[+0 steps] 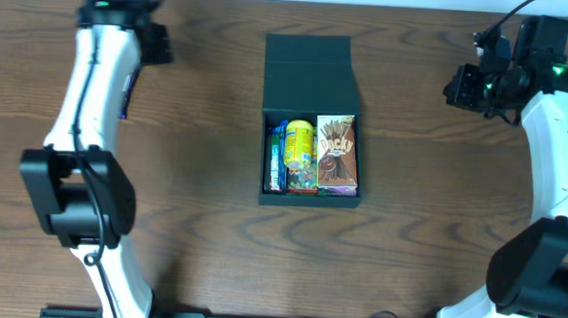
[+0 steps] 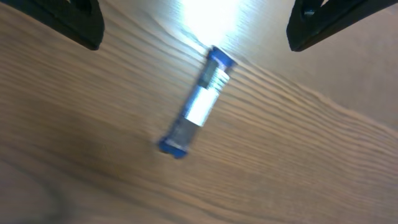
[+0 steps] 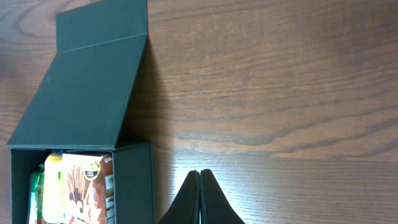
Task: Pack container
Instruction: 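Move the left gripper to the purple candy bar and grasp it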
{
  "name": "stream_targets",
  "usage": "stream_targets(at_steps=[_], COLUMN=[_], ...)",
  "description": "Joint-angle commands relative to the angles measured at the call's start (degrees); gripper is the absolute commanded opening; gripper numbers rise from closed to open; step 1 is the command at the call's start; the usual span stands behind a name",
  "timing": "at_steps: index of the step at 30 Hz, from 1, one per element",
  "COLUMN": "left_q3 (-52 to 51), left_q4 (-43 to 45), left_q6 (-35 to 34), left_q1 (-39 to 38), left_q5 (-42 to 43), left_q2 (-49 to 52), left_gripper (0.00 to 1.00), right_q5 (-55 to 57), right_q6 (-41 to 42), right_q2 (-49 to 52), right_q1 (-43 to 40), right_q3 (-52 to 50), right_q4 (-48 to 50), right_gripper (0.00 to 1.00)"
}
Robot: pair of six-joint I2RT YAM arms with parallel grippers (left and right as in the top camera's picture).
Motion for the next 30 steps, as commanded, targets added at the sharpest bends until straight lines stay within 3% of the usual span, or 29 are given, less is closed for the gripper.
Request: stream_targets(at_steps=[1,5,12,20,30], left_q3=[0.68,0.68,0.68,0.68,0.68], left_q4=[1.6,4.79,9.7,14.05,14.64], left_q6=[7.78,9.22,10.19,10.19,10.6], left_q1=[3.76,7.28,7.15,7.26,7.28], left_q5=[8.17,13.7,12.85,13.09,13.49], left_q2=[3.72,9.14,15.8,16.96,18.73], left_gripper=[0.97,0.95,0.9,0.9,0.82], right_q5=[-0.22,-0.22,-0.24,-0.24,-0.24], right_q6=[-0.92,-0.94,-0.92,-0.9,-0.9], right_q2=[-0.74,-0.74,-0.74,-0.74,-0.74], right_q1=[-0.48,-0.46,-0.46,-0.46,-0.46], right_q3=[0.87,0.87,0.87,0.87,0.87], right_q4=[-0.37,-0.66,-1.66,-3.82,-4.15], right_gripper=[0.02,0.02,0.01,0.02,0.02])
